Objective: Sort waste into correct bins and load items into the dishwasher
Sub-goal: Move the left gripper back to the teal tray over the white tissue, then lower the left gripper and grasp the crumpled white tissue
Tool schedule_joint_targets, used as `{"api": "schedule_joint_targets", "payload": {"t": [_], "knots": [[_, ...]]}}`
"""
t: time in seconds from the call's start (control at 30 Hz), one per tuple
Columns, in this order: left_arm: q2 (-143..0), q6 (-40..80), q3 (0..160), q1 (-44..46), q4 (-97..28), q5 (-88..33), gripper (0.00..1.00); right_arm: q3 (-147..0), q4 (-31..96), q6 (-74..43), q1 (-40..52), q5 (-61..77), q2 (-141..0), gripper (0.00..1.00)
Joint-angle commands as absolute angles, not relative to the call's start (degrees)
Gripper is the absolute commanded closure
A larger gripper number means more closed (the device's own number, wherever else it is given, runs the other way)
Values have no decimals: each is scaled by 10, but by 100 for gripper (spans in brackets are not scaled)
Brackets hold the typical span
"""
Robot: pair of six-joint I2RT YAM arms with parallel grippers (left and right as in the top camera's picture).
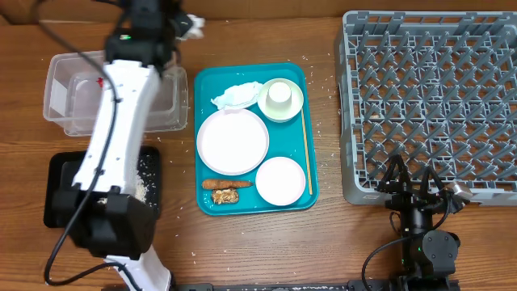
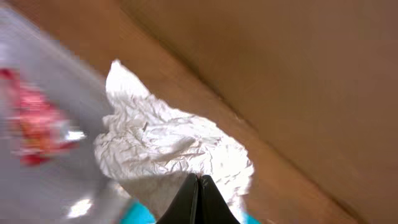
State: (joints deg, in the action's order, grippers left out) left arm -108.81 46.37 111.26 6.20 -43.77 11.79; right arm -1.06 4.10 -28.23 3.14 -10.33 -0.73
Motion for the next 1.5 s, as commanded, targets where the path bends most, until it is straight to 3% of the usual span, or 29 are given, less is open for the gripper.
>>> {"api": "schedule_joint_targets", "payload": {"t": [0.0, 0.1, 0.13, 0.17, 0.2, 0.23, 0.33, 0.43, 0.6, 1.07, 1.23, 1.47], "knots": [[-1104, 459, 1108, 4, -489, 155, 96, -5, 38, -276, 34, -103, -2, 0], [-1129, 459, 1107, -41, -525, 155, 96, -5, 38, -276, 34, -103, -2, 0], [-1136, 459, 1107, -48, -531, 154, 91, -5, 38, -276, 34, -103, -2, 0], [-1143, 459, 1107, -54, -537, 149, 73, -5, 38, -276, 34, -103, -2, 0], [-1149, 459, 1107, -58, -543, 139, 45, -5, 38, -276, 34, -103, -2, 0], [-1155, 458, 1107, -61, -550, 125, 24, -5, 38, -276, 34, -103, -2, 0], [-1163, 458, 1107, -63, -562, 77, 10, -5, 38, -276, 34, -103, -2, 0], [-1164, 440, 1107, -59, -558, 9, 9, -5, 38, -276, 34, -103, -2, 0], [-1164, 370, 1107, -27, -538, -86, 18, -5, 38, -276, 34, -103, -2, 0], [-1190, 375, 1107, 147, -528, -43, 16, -5, 38, -276, 34, -103, -2, 0], [-1244, 373, 1107, 164, -504, -41, 14, -5, 38, -276, 34, -103, -2, 0], [-1315, 429, 1107, 154, -478, -47, 20, -5, 38, -276, 34, -103, -2, 0]]}}
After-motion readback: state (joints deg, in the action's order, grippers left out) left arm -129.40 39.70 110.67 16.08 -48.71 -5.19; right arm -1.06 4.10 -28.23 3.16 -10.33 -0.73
